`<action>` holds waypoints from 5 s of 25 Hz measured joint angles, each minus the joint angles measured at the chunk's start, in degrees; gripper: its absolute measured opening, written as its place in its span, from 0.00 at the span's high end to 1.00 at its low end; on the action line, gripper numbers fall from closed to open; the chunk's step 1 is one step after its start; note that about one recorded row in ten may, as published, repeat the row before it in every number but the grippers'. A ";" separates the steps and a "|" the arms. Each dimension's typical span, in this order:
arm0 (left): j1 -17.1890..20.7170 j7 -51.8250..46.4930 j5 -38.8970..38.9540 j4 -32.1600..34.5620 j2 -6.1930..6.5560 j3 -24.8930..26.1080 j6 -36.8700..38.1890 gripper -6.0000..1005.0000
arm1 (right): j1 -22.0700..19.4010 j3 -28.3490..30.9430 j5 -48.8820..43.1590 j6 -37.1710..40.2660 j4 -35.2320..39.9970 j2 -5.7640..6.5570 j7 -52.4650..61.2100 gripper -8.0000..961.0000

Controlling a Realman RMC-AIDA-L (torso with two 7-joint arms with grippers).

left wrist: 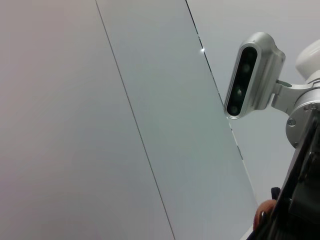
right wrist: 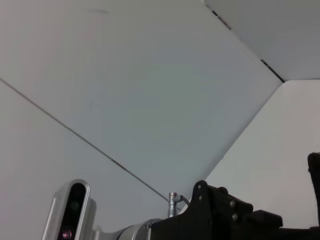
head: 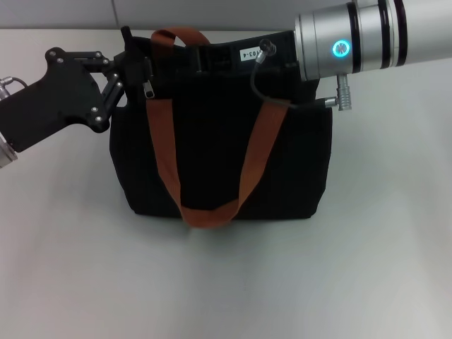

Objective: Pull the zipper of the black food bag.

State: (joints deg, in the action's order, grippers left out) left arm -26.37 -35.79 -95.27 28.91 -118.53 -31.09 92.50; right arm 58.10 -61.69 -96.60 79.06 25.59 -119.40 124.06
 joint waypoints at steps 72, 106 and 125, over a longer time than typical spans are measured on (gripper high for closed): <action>0.18 0.46 0.72 -0.61 -0.03 0.07 1.48 0.97 | 0.26 -2.56 -0.15 -4.16 0.16 -0.28 -1.78 0.94; 0.82 0.46 2.17 -0.71 -0.04 0.15 2.16 0.97 | -3.14 -9.52 -0.46 -7.69 8.00 -0.41 4.22 0.99; 1.22 0.46 2.91 -0.70 0.06 0.25 2.16 0.97 | -12.15 -13.98 -10.04 -10.07 26.64 -0.17 18.22 0.99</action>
State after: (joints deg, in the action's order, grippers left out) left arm -25.15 -35.33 -92.36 28.21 -118.47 -30.84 94.66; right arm 45.95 -75.67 -106.64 68.99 52.23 -119.57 142.28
